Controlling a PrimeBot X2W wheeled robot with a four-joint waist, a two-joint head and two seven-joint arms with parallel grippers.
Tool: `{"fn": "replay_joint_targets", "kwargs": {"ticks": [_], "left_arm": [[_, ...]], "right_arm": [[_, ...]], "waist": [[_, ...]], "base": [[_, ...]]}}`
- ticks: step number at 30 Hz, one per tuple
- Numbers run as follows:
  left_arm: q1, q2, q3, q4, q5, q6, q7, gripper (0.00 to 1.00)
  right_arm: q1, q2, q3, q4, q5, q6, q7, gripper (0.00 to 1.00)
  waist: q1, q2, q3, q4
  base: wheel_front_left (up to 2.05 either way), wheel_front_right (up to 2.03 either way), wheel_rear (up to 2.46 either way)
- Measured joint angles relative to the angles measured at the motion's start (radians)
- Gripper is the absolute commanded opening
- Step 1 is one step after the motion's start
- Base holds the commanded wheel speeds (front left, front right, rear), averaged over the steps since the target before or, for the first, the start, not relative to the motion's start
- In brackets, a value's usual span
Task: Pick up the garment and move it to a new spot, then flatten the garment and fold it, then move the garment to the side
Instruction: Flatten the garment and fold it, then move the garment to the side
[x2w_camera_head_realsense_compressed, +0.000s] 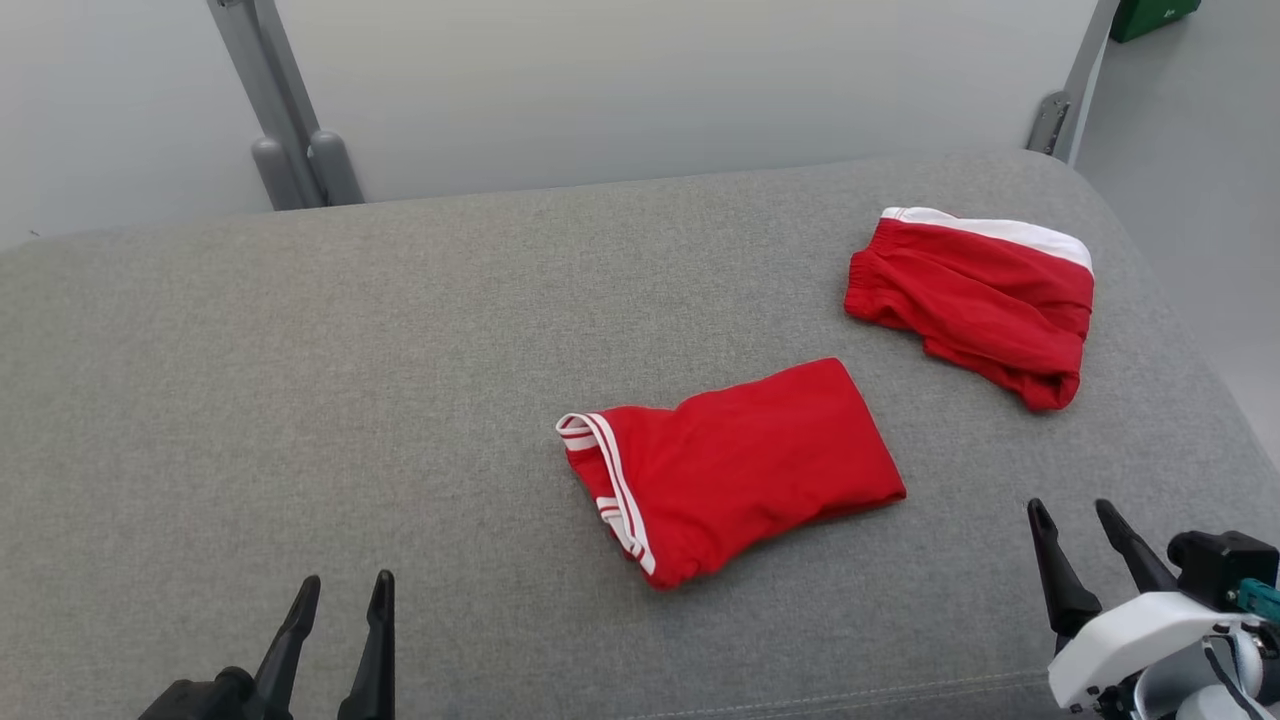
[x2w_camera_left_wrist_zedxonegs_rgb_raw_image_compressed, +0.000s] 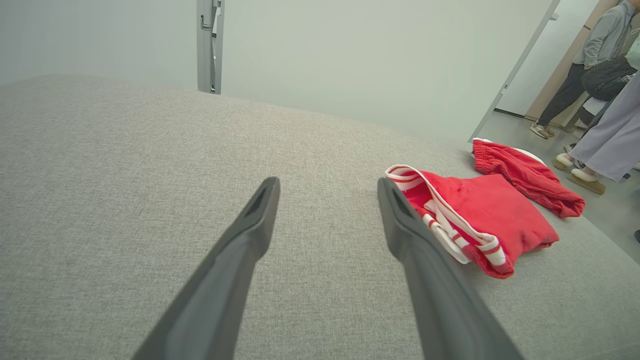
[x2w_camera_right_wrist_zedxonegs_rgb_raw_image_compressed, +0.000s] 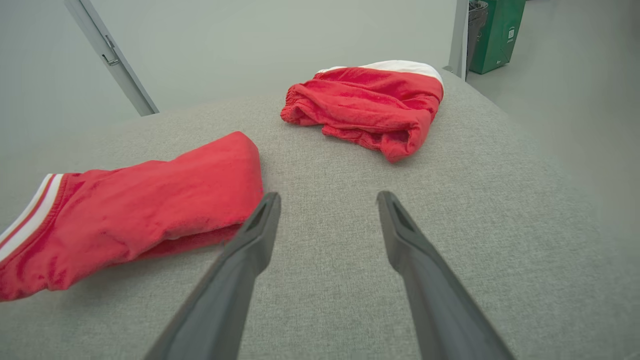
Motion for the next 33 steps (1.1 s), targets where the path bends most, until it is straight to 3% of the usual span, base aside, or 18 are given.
{"fn": "replay_joint_targets", "kwargs": {"ticks": [9,16,33], "left_arm": [[0.001,-0.004,-0.006,-0.009,0.006,0.0,0.0,1.0],[0.001,-0.003,-0.005,-0.035,0.006,0.0,0.0,1.0],[-0.08,0.025,-0.054,-0.059,0.002,-0.001,0.0,1.0]], "right_arm": [[0.03,0.002,-0.046,0.021,-0.001,-0.006,-0.018,1.0],[-0.002,0.072,-0.075,-0.007,0.065,-0.005,-0.018,1.0],[-0.243,0.077,-0.073,0.115,0.232,0.091,0.206,1.0]], "waist": [[0.0,0.0,0.013,0.024],[0.0,0.0,0.044,0.037],[0.0,0.0,0.187,0.124]], "base": [[0.0,0.0,0.0],[0.0,0.0,0.0],[0.0,0.0,0.0]]}}
